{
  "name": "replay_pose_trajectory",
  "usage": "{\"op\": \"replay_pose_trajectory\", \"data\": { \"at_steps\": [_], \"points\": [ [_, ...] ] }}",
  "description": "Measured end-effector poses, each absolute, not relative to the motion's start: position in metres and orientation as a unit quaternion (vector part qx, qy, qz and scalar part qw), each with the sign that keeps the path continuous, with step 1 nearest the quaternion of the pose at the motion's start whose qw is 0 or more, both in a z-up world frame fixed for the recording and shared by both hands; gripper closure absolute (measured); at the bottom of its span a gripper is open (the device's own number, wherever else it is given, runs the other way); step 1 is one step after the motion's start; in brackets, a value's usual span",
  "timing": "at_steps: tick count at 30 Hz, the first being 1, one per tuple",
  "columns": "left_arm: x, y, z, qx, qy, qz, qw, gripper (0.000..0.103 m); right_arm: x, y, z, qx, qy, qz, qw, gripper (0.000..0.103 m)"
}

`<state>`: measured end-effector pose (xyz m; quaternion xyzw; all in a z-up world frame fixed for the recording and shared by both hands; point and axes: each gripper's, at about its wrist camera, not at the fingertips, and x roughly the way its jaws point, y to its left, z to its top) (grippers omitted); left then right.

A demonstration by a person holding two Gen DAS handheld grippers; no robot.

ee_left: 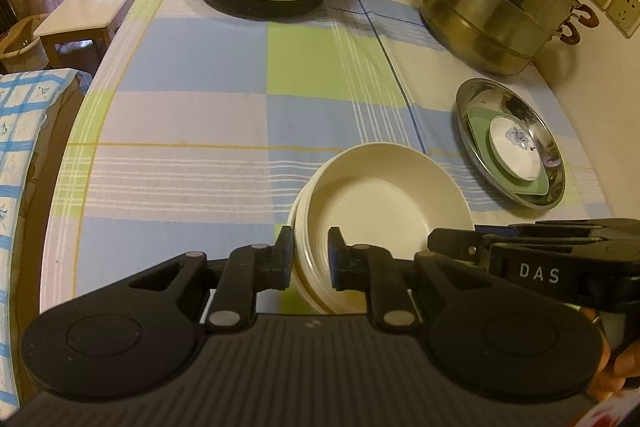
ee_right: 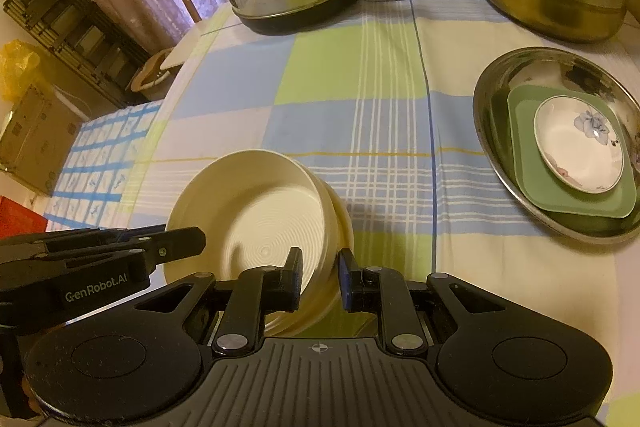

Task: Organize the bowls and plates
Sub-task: 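Lift the cream bowls with the left tool and carry them over the white bowl, then lower the cream bowls into the white bowl and open the left tool, then pull the left tool back from the bowl stack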

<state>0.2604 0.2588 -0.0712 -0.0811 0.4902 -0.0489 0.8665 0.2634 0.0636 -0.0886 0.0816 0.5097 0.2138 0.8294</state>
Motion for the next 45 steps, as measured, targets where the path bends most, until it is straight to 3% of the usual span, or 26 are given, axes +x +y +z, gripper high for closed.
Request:
{"op": "replay_pose_trajectory", "data": {
  "at_steps": [2,4,6,11,15,20,29,45],
  "points": [
    [0.259,0.258,-0.07,-0.08,0.489,-0.047,0.868,0.078,0.264,0.064,-0.088,0.082,0.512,0.211,0.829,0.081],
    [0.258,0.258,-0.068,-0.077,0.485,-0.046,0.87,0.074,0.264,0.064,-0.087,0.078,0.512,0.207,0.83,0.073],
    [0.256,0.258,-0.066,-0.075,0.482,-0.046,0.872,0.07,0.262,0.063,-0.085,0.077,0.507,0.207,0.833,0.057],
    [0.248,0.256,-0.058,-0.073,0.471,-0.045,0.878,0.061,0.256,0.059,-0.078,0.078,0.491,0.213,0.841,0.048],
    [0.241,0.255,-0.051,-0.071,0.464,-0.042,0.882,0.043,0.251,0.054,-0.072,0.079,0.48,0.214,0.847,0.042],
    [0.227,0.253,-0.04,-0.065,0.452,-0.038,0.889,0.033,0.243,0.046,-0.065,0.085,0.467,0.215,0.853,0.038],
    [0.195,0.243,-0.017,-0.059,0.428,-0.035,0.901,0.024,0.222,0.027,-0.05,0.103,0.442,0.226,0.862,0.028],
    [0.127,0.214,-0.002,-0.067,0.443,-0.032,0.893,0.024,0.159,-0.021,-0.034,0.117,0.428,0.239,0.864,0.021]
  ]
}}
